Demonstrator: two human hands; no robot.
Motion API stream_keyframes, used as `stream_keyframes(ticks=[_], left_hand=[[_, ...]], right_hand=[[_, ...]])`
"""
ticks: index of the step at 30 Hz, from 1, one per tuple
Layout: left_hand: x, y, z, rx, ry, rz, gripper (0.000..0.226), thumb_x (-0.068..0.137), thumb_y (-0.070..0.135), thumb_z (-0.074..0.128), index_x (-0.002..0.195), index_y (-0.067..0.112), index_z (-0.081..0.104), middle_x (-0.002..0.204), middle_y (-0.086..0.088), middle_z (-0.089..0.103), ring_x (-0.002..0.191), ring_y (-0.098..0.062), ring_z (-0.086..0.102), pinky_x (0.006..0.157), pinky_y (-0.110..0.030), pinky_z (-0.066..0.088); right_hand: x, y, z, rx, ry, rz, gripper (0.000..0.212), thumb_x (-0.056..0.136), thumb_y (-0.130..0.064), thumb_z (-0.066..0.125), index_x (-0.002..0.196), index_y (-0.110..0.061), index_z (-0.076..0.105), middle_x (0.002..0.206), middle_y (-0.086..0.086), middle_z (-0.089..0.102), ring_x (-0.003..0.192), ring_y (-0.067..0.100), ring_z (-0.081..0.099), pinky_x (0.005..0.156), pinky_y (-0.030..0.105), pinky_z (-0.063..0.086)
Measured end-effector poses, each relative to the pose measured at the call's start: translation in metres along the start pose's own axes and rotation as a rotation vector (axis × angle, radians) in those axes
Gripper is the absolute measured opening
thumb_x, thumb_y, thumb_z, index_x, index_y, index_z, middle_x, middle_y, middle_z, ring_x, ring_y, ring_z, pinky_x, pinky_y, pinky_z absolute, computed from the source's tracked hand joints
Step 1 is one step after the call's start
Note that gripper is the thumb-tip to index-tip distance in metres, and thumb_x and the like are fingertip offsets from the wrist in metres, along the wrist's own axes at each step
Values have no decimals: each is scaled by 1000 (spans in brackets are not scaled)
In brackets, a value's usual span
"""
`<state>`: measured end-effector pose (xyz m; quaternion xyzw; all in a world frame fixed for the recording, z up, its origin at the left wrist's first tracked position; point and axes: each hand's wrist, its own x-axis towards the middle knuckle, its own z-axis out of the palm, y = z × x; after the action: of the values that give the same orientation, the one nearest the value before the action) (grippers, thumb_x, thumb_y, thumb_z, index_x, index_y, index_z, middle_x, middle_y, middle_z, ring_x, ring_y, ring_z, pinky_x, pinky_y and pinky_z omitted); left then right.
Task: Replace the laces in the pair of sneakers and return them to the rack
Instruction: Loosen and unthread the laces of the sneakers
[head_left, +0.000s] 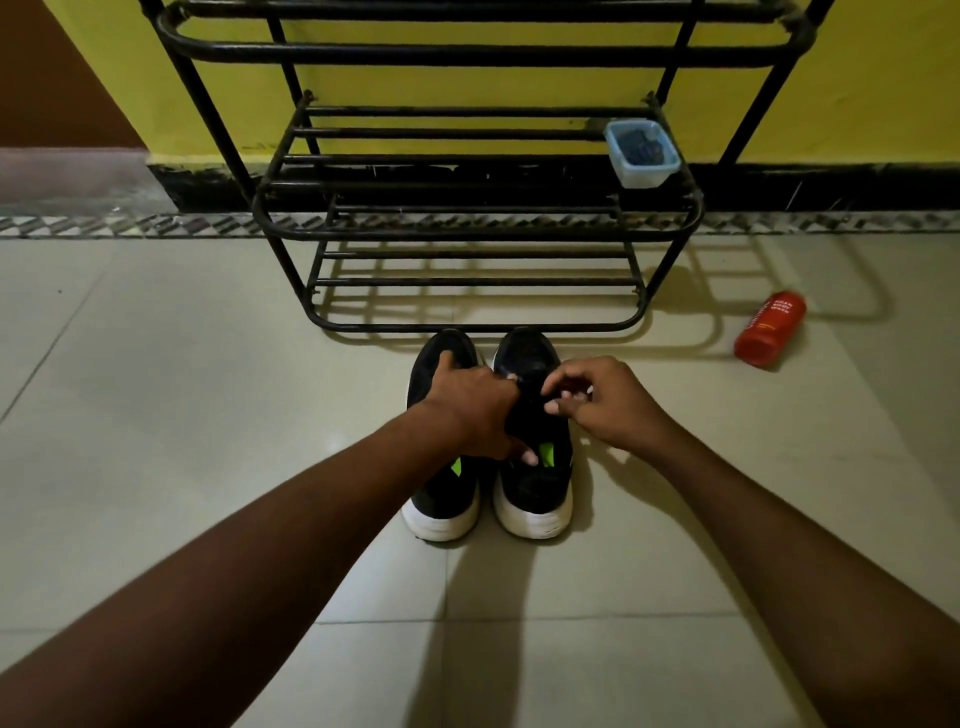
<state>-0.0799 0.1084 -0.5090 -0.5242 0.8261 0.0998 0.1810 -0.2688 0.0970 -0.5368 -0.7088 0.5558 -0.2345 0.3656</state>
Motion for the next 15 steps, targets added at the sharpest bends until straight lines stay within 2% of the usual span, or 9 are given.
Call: stream_keyframes(ticks=[2, 5, 6, 8, 10, 11, 13, 14, 15], left_hand=[[1, -1, 0, -26, -9, 0, 90, 74, 79, 64, 143, 26, 45, 125, -5, 64, 122, -29, 56, 111, -57, 29], [1, -4, 1, -50, -12, -3, 91, 72, 80, 66, 143, 28, 44, 129, -6, 62, 127, -30, 54, 111, -59, 29], [1, -5, 1, -46, -13, -3, 91, 71, 80, 66, 142, 28, 44, 130, -6, 62, 127, -30, 53, 110, -59, 29], [2, -4, 1, -34, -8, 7, 90, 71, 80, 67, 141, 27, 45, 130, -5, 62, 127, -30, 53, 109, -58, 31], [3, -2, 0, -26, 0, 14, 89, 71, 79, 67, 139, 26, 47, 129, -5, 63, 126, -30, 54, 107, -56, 33], [4, -1, 0, -22, 3, 15, 88, 71, 79, 67, 138, 25, 48, 128, -5, 63, 125, -29, 55, 107, -56, 33], [4, -2, 1, -27, 4, 14, 86, 72, 78, 67, 136, 25, 49, 127, -4, 63, 124, -29, 55, 107, -57, 31], [4, -2, 1, -34, -1, 12, 85, 73, 78, 67, 136, 25, 49, 127, -4, 63, 124, -29, 55, 108, -57, 30], [4, -2, 1, -38, -8, 12, 85, 73, 78, 66, 137, 24, 48, 128, -3, 63, 124, -28, 55, 109, -58, 29]], right_hand=[[6, -1, 8, 53, 86, 68, 16, 88, -6, 69, 79, -19, 67, 73, -7, 63, 65, 4, 55, 62, 21, 43], [7, -1, 17, 657, 238, 422, 24, 101, -5, 50, 79, -15, 53, 66, 1, 46, 49, 9, 40, 47, 22, 32], [4, 0, 16, 748, 238, 452, 23, 102, -6, 49, 80, -15, 51, 64, 1, 44, 45, 8, 36, 44, 21, 28], [-3, 8, 9, 475, 162, 306, 16, 98, -14, 61, 82, -16, 59, 62, -3, 51, 43, 5, 42, 44, 22, 34], [-6, 14, -1, -8, 68, 25, 6, 88, -16, 74, 85, -18, 69, 69, -8, 62, 58, 4, 55, 59, 23, 44], [-6, 16, -4, -117, 46, -74, 6, 87, -14, 75, 85, -18, 71, 74, -7, 64, 66, 6, 58, 65, 23, 44], [-4, 14, -3, -28, 160, -117, 11, 89, -8, 71, 81, -16, 71, 79, -2, 63, 71, 9, 57, 65, 22, 44], [-3, 8, -4, 164, 254, -48, 17, 92, -5, 66, 78, -15, 68, 78, -2, 62, 66, 9, 55, 60, 21, 42], [-2, 2, -5, 457, 342, 64, 22, 96, -3, 60, 77, -14, 64, 76, -2, 62, 59, 9, 50, 52, 22, 38]])
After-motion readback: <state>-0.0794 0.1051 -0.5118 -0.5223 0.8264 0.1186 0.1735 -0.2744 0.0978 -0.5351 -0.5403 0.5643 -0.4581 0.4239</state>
